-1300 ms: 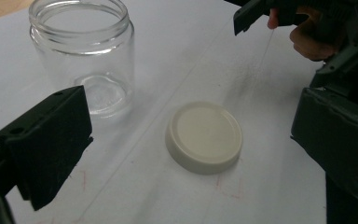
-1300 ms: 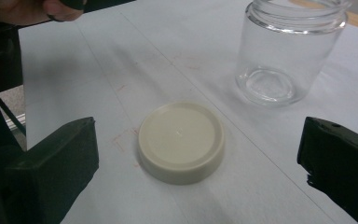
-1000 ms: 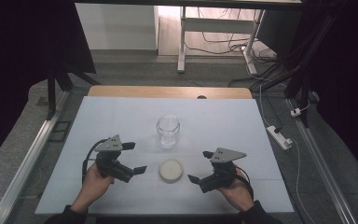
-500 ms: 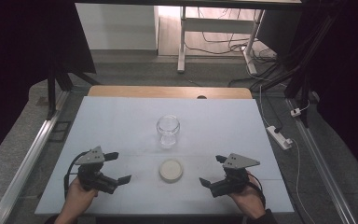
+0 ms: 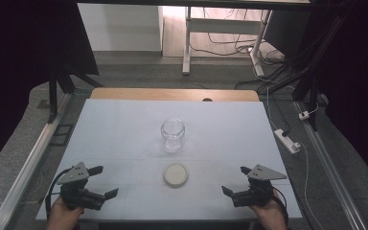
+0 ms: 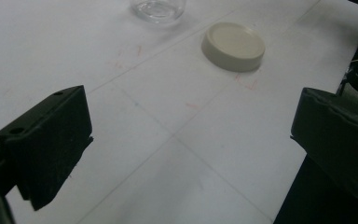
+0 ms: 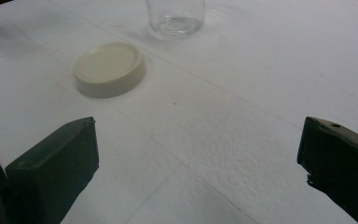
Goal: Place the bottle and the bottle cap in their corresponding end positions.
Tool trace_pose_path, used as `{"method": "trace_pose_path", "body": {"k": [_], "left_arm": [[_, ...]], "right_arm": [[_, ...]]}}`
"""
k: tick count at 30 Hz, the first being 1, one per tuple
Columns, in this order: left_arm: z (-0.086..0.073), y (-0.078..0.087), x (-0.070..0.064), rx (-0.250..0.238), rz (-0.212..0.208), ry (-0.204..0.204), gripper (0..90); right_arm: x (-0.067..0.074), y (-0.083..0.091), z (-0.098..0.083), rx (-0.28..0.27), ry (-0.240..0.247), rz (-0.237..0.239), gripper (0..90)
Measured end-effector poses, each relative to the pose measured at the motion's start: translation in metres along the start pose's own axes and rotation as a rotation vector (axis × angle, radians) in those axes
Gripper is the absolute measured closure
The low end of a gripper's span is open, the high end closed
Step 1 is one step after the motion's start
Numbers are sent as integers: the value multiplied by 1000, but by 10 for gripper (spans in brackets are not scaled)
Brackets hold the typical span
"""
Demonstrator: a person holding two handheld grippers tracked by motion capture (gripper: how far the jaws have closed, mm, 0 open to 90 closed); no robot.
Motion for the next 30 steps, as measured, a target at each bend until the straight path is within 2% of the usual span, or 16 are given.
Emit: {"method": "trace_pose_path", "body": {"k": [5,10,19,26,30], "left_arm": [[-18,11,5,14,34,43,0],[-32,18,8,24,42,86,0],[-48,25,11,94,118,91,0],[-53,31,12,103,158,114,0],[-54,31,13,105,160,128,0]], "right_arm": [[-9,11,-8,5,-30,-33,0],[-15,20,-15,5,-50,-59,0],[-21,30,-27,32,-83,-85,0],[-23,36,-32,44,-110,-92,0],[-23,38,-33,44,-119,-91,0]]}}
Point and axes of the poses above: each handheld gripper's, and its own axes: y roughly backward along the jaws, z roughly out of its top, x roughly to its left, the point moved 5 cm from there along -y, roughly forward along the jaws, and after that the axes turned 4 degrees about -y, right-handed, at the moved point
